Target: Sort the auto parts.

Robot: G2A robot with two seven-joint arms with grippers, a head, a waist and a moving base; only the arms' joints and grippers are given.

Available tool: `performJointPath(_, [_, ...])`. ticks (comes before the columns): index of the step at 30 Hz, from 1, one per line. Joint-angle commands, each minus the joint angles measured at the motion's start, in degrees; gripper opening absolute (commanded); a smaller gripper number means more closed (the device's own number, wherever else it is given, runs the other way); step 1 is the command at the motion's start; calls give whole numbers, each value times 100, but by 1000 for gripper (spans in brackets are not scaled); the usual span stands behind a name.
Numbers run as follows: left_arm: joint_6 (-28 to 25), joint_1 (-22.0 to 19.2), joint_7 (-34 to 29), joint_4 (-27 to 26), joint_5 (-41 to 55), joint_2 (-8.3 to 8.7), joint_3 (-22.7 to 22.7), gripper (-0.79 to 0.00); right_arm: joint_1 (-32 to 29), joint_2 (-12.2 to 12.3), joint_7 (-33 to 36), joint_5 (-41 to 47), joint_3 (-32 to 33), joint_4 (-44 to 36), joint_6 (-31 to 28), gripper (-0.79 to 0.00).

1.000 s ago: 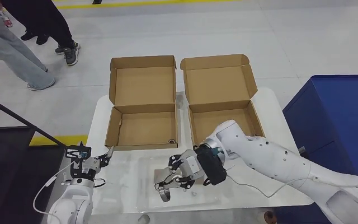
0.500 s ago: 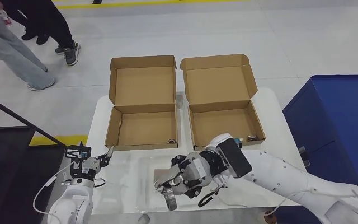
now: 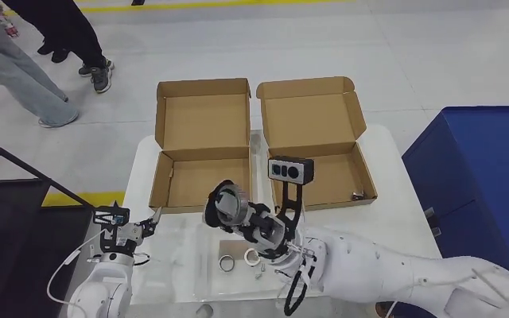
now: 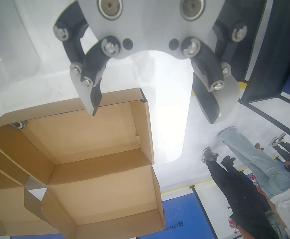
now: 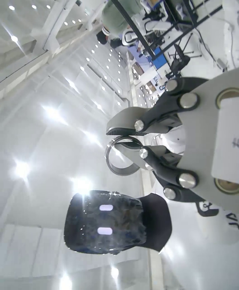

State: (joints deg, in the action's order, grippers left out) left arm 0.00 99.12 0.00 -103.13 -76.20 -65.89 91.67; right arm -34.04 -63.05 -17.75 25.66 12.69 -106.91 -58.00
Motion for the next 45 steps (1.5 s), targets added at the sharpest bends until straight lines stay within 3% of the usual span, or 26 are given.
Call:
performJointPath(1, [0,0,0,0,0,0,0,0,-199,-79,966,862,338,155,0,-785])
performJointPath(4, [0,0,0,0,0,0,0,0,-458,-184,2048,1083,1003,549,0,-785])
performJointPath(7, [0,0,0,0,0,0,0,0,-654,-257,2506,-174,1860,1035,0,-785])
performJointPath(13, [0,0,0,0,0,0,0,0,-1190,-364,1683,-4356,3270,1007,0,-785])
performJointPath(18, [0,0,0,0,0,0,0,0,-1545,-419,1331,-6976,3689,426,711,-785])
performJointPath(23, [0,0,0,0,0,0,0,0,-1804,-424,1263,-8343,3803,-87,1259,-785])
performJointPath(27, [0,0,0,0,0,0,0,0,-1889,-421,1247,-8508,3882,-212,1263,-785])
performJointPath(31, [0,0,0,0,0,0,0,0,-1957,-444,993,-7851,3851,-101,908,-785])
performJointPath(34, [0,0,0,0,0,0,0,0,-2021,-513,467,-6047,3469,324,47,-785])
performJointPath(35, [0,0,0,0,0,0,0,0,-1940,-534,485,-5480,3288,419,0,-785])
performJointPath(40, [0,0,0,0,0,0,0,0,-1571,-606,915,-2175,2223,315,0,-785])
performJointPath(45, [0,0,0,0,0,0,0,0,-1450,-675,2317,512,1853,129,0,-785])
